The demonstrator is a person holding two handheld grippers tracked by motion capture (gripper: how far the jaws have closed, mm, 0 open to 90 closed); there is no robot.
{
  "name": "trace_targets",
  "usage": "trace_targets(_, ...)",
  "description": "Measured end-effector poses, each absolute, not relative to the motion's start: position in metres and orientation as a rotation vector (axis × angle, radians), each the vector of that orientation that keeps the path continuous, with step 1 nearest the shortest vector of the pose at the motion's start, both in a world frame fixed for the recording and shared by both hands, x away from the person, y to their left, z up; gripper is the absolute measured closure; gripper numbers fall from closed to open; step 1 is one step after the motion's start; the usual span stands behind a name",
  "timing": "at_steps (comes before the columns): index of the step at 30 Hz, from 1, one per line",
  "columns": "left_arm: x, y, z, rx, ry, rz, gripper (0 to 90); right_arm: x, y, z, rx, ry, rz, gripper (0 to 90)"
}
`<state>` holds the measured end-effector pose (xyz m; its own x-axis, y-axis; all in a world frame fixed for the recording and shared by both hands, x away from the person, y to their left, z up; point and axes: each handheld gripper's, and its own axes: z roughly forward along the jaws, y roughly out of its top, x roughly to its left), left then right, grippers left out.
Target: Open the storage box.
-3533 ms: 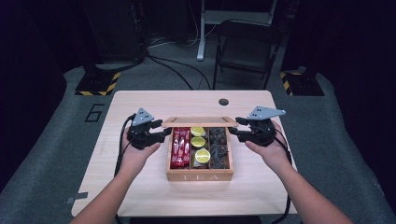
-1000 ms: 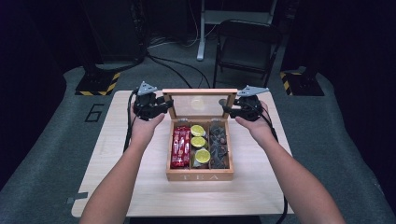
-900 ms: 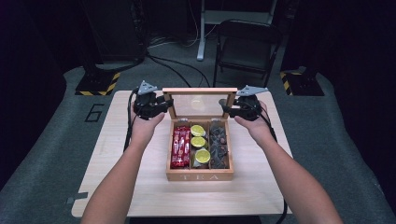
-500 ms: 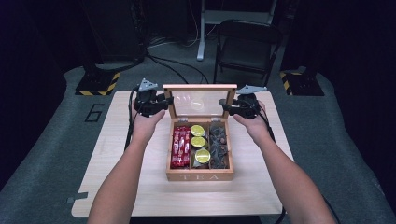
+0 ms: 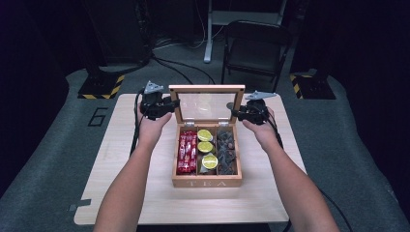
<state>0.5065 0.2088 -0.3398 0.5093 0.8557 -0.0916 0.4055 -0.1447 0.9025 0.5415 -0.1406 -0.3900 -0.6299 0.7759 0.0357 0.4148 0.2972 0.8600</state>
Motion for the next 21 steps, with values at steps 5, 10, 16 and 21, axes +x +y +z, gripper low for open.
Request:
trace_targets(5, 0.506, 0.208, -0.342, 1.755, 1.067, 0.551, 58.2, 0.541, -0.139, -0.389, 1.058, 2.186, 1.255, 62.7)
trace_targets(10, 0.503, 0.209, -0.352, 1.766, 1.076, 0.528, 51.3, 0.541, -0.137, -0.388, 1.062, 2.171, 1.233, 63.8)
trace_targets(16, 0.495, 0.213, -0.366, 1.776, 1.084, 0.503, 51.4, 0.542, -0.138, -0.388, 1.052, 2.174, 1.234, 64.0)
trace_targets(21, 0.486, 0.214, -0.374, 1.784, 1.094, 0.486, 51.4, 0.543, -0.137, -0.388, 1.053, 2.166, 1.233, 64.2)
